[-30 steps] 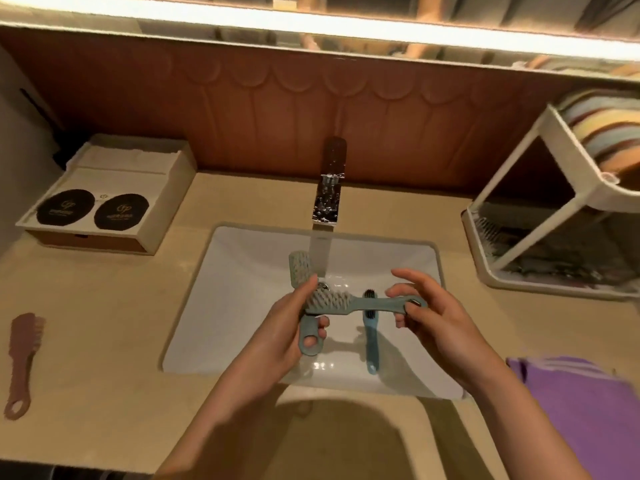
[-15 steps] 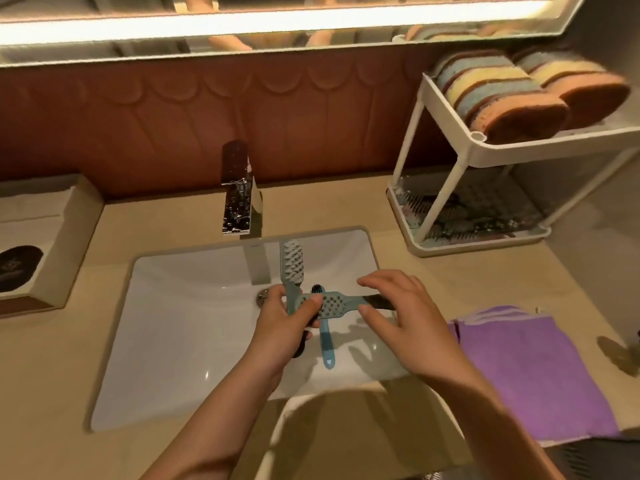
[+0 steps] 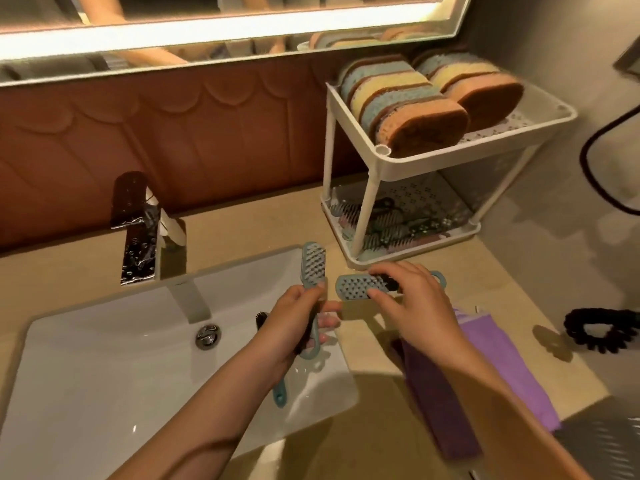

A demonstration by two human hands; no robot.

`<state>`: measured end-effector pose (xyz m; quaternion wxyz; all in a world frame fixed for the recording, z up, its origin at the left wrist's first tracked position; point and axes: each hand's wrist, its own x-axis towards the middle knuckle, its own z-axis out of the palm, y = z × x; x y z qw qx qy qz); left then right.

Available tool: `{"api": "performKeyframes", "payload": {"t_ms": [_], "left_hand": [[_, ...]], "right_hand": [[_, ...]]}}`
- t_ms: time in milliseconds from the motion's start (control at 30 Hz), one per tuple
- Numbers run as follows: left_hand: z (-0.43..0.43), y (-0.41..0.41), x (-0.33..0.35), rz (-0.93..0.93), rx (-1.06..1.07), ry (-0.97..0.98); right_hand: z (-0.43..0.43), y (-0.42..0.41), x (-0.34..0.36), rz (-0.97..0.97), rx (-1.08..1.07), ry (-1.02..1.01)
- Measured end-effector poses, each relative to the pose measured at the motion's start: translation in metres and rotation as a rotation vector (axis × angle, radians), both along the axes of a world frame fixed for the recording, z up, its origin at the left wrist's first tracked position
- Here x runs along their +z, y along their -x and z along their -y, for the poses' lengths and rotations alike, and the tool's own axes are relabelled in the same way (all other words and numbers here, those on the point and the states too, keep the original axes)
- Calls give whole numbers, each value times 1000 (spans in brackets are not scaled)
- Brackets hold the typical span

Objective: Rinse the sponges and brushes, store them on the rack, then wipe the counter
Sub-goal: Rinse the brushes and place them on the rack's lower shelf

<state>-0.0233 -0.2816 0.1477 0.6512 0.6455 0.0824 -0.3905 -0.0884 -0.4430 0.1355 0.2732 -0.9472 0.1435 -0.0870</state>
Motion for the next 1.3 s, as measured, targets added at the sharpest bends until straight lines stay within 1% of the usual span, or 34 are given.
{"api": "performKeyframes", "payload": {"t_ms": [67,167,300,400,500,600,700,800,1000,1200,1300], "left_hand": [[6,-9,0,-25,-35,-26],[9,-21,-5,12,-141,-66],[15,-39,-15,154,-305,-179],[20,-48,-19,242,-347,-216],[24,-55,-22,260,-340,-196],[27,-59,-28,248,-317,-189],[26,-61,-35,230,-310,-197],[26,-62,-40,208,-295,-202],[28,-63,-43,181,-277,-224],[31,-59,-42,182,-270,-215],[33,-55,-40,168,-259,-204]], "right_hand": [[27,-10,-7,17,-91,14],[64,-32,-16,4,-213,3],[108,-74,-34,-41,-270,-8],[134,-107,-49,-109,-345,-14],[151,-134,-60,-112,-303,-5],[161,-159,-68,-185,-243,19],[168,-178,-76,-183,-207,-16],[171,-187,-83,-167,-175,-76],[175,-195,-96,-247,-82,-94],[176,-187,-97,-220,-62,-84],[171,-175,-98,-135,-72,-38]]}}
